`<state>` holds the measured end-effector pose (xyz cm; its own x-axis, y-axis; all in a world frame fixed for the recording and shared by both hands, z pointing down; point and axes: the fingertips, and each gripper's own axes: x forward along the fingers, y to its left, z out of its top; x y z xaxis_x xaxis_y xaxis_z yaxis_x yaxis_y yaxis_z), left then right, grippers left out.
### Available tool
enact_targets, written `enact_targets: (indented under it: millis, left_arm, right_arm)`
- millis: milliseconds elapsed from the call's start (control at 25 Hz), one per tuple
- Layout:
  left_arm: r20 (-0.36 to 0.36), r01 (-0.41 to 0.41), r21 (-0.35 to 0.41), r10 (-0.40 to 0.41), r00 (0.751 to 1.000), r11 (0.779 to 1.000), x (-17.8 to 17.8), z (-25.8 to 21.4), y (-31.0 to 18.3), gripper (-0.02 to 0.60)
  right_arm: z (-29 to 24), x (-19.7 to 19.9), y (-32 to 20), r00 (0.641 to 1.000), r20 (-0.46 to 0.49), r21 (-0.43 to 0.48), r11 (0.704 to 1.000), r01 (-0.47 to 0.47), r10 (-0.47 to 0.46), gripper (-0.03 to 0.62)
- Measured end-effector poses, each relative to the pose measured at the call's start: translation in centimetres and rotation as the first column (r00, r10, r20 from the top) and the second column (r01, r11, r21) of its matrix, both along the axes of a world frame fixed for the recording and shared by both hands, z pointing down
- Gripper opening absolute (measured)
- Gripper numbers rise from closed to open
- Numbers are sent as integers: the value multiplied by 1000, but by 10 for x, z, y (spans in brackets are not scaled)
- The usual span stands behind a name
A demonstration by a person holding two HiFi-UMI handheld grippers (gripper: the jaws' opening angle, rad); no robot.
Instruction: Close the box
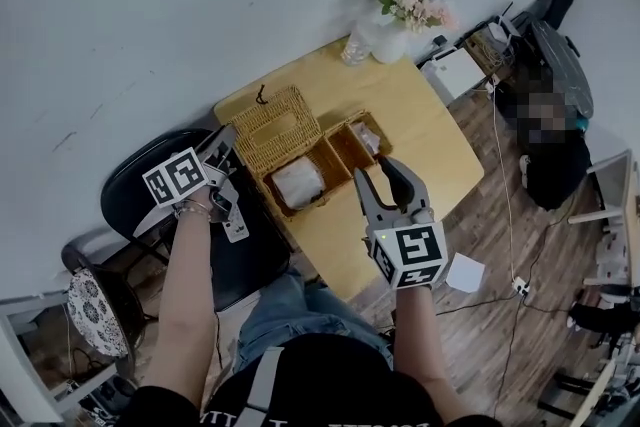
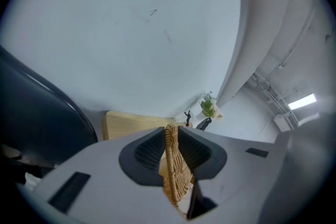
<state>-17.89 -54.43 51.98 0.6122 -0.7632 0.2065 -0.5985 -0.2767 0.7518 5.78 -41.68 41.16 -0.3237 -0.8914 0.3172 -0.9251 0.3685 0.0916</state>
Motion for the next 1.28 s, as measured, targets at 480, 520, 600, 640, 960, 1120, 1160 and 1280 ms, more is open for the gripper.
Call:
enact_targets:
  millis: [480,520,600,640,960,1120,1160,1280]
  left_arm:
    - [408,-114,191,27,912,975,34,-52,60,86]
    - [462,-144,201,36,886,969,39,-54,66,86]
    - [554,-206,209,58,831,956,49,-56,79,86]
    - [585,-234,208,71,808,950,54,-57,84,86]
    - [730,-403,148,175,660,903,86,-47,135,87]
    - [766,-431,119,194,613,894,104,-31,158,107]
    - [782,-439,115,192,594,891,107,-26,162,114]
    - [843,-483,76,203,498,872,116,-8,176,120]
  right_arm:
    - [-25,37,36,998,53,64,997,41,-44,167]
    - [-26,39,38,997,61,69,997,42,-46,166]
    - [-31,44,42,996,77,84,996,44,-50,164]
    - [-34,45,44,995,83,93,995,47,-54,163]
    - [-45,50,59,988,126,131,989,70,-86,158]
    - [-43,58,63,987,145,128,990,52,-70,152]
    - [-42,60,64,987,147,127,991,49,-68,152]
    - [-36,64,69,987,149,114,993,43,-59,148]
